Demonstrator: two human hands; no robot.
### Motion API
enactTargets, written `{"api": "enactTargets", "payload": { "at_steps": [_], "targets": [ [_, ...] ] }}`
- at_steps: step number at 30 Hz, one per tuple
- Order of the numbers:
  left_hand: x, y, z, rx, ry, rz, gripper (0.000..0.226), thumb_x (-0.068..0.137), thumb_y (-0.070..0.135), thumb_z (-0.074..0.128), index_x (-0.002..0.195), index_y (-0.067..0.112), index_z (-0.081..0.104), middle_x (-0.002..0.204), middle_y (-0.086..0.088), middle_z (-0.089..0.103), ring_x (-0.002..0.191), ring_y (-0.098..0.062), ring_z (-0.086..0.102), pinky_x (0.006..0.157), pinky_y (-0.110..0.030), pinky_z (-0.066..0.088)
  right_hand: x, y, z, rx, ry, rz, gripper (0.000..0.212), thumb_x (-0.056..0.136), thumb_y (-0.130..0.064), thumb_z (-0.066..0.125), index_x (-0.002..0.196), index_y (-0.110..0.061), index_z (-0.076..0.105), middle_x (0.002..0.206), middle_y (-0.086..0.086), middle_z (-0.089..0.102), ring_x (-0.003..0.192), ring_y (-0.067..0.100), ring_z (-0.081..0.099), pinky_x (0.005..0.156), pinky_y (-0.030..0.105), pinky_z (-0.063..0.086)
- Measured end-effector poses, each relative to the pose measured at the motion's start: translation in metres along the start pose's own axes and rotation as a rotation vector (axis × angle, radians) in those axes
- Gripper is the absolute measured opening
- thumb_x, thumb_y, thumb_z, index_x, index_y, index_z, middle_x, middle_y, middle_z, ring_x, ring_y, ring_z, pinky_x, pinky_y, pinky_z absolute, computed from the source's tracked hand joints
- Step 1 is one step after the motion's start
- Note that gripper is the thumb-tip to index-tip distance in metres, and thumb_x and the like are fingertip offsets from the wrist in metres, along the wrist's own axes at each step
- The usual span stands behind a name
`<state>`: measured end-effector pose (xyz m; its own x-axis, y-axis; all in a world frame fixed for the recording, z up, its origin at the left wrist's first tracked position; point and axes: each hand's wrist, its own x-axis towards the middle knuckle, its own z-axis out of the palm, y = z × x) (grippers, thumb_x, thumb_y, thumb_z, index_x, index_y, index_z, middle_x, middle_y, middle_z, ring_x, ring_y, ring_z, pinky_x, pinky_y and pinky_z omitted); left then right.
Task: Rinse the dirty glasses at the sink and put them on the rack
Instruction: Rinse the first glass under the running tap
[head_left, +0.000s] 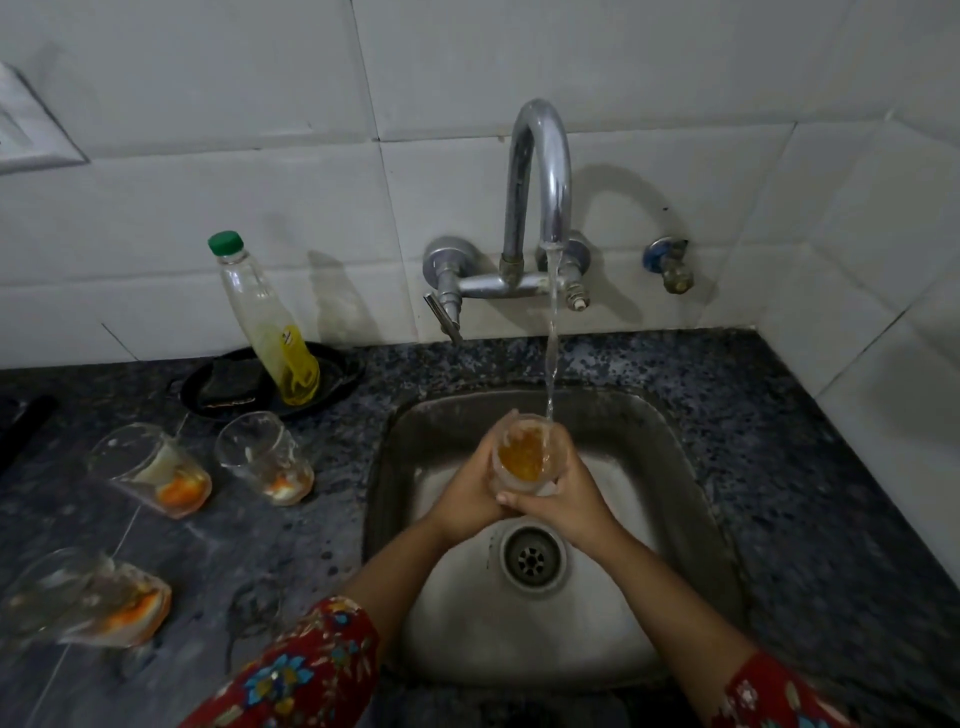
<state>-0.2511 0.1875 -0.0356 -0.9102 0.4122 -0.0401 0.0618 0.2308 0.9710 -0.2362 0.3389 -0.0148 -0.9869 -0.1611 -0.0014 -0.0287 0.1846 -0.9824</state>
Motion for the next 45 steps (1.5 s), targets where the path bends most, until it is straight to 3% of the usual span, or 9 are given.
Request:
{"api": "enactTargets", "payload": {
  "at_steps": [8,11,15,21,26,31,36,42,45],
  "targets": [
    [0.020,-0.016,-0.009,0.140,0.066,-0.068,0.056,0.061,-0.004,0.077,0.110,0.014,0.058,0.109,0.008,0.061,0.100,0.004,0.060,0.086,-0.012,0.045,0.011,-0.009,-0.043,-1.132,-0.365,-0.784,0.048,0.073,-0.012,0.066,0.118,-0.028,0.058,0.125,-0.006,0.060,0.122,0.012,0.049,0.113,0.040,0.026],
    [0.029,-0.008,-0.008,0.238,0.091,-0.062,0.047,0.062,0.006,0.079,0.099,0.023,0.058,0.101,0.006,0.063,0.097,-0.007,0.062,0.082,-0.019,0.049,0.040,-0.014,-0.043,-1.476,-0.603,-0.586,0.039,0.078,-0.014,0.067,0.115,-0.024,0.064,0.122,-0.003,0.066,0.122,0.016,0.054,0.117,0.045,0.018],
    [0.030,-0.017,0.011,0.190,0.407,-0.070,0.034,0.069,0.017,0.075,0.099,0.015,0.060,0.101,-0.002,0.066,0.090,-0.010,0.062,0.078,-0.024,0.051,0.048,-0.027,-0.020,-1.250,-0.672,-0.176,0.028,0.092,-0.024,0.050,0.117,-0.019,0.062,0.119,0.005,0.062,0.113,0.024,0.056,0.097,0.039,0.044],
    [0.030,-0.012,-0.013,0.295,-0.139,-0.054,0.072,0.060,0.008,0.087,0.123,0.019,0.055,0.121,0.016,0.057,0.107,0.005,0.055,0.092,-0.014,0.043,0.037,-0.035,-0.038,-1.263,-0.753,-0.207,0.029,0.096,-0.028,0.046,0.109,-0.009,0.063,0.111,0.010,0.064,0.105,0.026,0.059,0.092,0.035,0.046],
    [0.020,-0.006,0.022,0.125,0.206,-0.003,0.052,0.061,0.005,0.080,0.107,0.025,0.064,0.106,0.010,0.067,0.101,0.000,0.064,0.089,-0.024,0.052,0.027,-0.017,-0.023,-1.245,-0.627,-0.200,0.033,0.092,-0.024,0.047,0.118,-0.007,0.060,0.120,0.016,0.061,0.114,0.033,0.056,0.094,0.038,0.044],
    [0.015,-0.027,0.008,0.191,-0.113,-0.172,0.077,0.060,0.005,0.086,0.128,0.017,0.052,0.120,0.002,0.060,0.108,-0.013,0.058,0.087,-0.014,0.047,0.022,-0.030,-0.042,-1.328,-0.819,-0.109,0.033,0.096,-0.027,0.041,0.117,-0.010,0.060,0.120,0.012,0.061,0.108,0.031,0.058,0.086,0.034,0.044],
    [0.007,-0.010,0.032,0.118,0.106,-0.193,0.066,0.055,0.009,0.079,0.116,0.011,0.055,0.095,0.008,0.059,0.089,-0.002,0.064,0.072,-0.011,0.045,0.019,-0.022,-0.023,-1.282,-0.831,-0.116,0.024,0.089,-0.009,0.051,0.110,-0.005,0.062,0.104,0.009,0.058,0.093,0.024,0.056,0.063,0.009,0.045],
    [0.016,-0.010,0.006,0.142,-0.186,-0.147,0.090,0.052,0.003,0.082,0.134,0.002,0.044,0.125,-0.004,0.050,0.112,-0.007,0.051,0.086,-0.003,0.040,0.022,-0.028,-0.040,-1.547,-0.803,-0.324,0.030,0.095,-0.022,0.045,0.123,-0.024,0.056,0.128,-0.001,0.057,0.111,0.023,0.058,0.086,0.038,0.052],
    [0.015,-0.013,0.017,0.217,0.023,-0.125,0.070,0.055,0.015,0.080,0.121,0.010,0.056,0.117,0.001,0.059,0.110,-0.012,0.058,0.087,-0.006,0.042,0.021,-0.030,-0.024,-1.490,-0.904,-0.329,0.019,0.093,-0.015,0.045,0.098,-0.012,0.064,0.103,0.008,0.064,0.105,0.031,0.061,0.081,0.034,0.051]
  ]
}}
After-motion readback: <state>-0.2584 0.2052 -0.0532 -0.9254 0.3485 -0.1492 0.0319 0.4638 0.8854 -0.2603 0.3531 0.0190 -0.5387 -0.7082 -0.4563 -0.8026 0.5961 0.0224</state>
